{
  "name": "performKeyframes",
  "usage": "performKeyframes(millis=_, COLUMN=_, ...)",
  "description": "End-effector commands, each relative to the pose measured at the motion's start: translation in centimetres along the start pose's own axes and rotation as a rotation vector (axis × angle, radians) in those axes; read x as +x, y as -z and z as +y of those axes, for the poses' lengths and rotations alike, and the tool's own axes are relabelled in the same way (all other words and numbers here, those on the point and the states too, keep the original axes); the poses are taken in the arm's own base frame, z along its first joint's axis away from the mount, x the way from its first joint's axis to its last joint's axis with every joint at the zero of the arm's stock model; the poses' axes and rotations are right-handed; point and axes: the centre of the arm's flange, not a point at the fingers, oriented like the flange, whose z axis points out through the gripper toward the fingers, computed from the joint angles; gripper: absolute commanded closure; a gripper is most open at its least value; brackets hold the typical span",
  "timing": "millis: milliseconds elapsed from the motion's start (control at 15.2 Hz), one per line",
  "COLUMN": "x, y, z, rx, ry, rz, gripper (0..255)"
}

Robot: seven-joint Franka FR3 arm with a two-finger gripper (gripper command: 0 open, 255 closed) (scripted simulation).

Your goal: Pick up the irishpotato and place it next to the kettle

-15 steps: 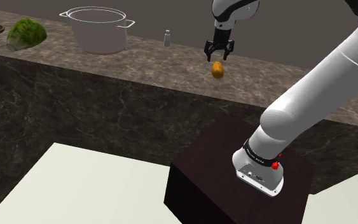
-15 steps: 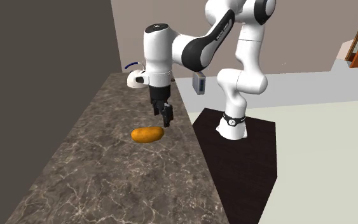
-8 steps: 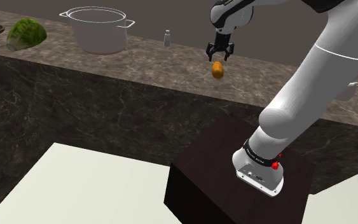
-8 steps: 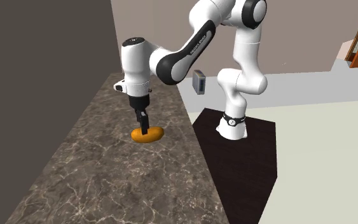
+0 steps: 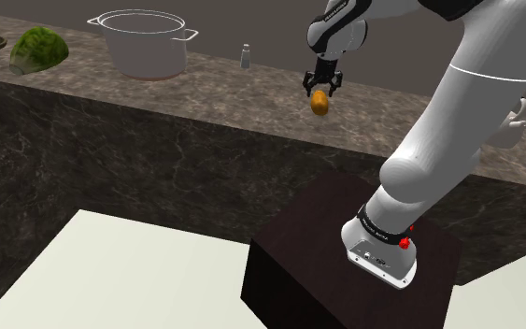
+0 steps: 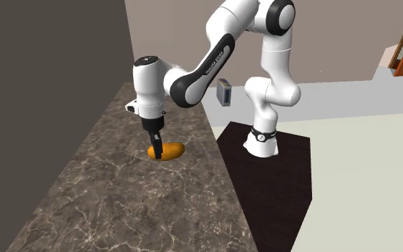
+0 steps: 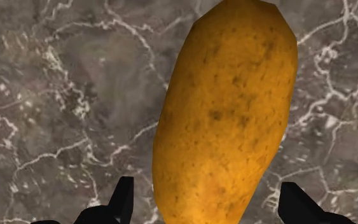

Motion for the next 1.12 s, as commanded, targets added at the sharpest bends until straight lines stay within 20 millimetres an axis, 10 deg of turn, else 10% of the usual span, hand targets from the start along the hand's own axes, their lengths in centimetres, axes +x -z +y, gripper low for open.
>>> performKeyframes(millis=0, x=-0.01, y=-0.84, z=0.03, rx=0.0, ry=0.0, rz=0.0, gripper=0)
performKeyframes(millis=462, x=-0.01, y=-0.83, z=0.03, rx=0.0, ry=0.0, rz=0.0, gripper=0)
performKeyframes(millis=528, x=-0.01, y=-0.83, z=0.03, rx=0.0, ry=0.0, rz=0.0, gripper=255)
performKeyframes(millis=1056, x=-0.04, y=-0.82, z=0.06, rx=0.0, ry=0.0, rz=0.0, gripper=255)
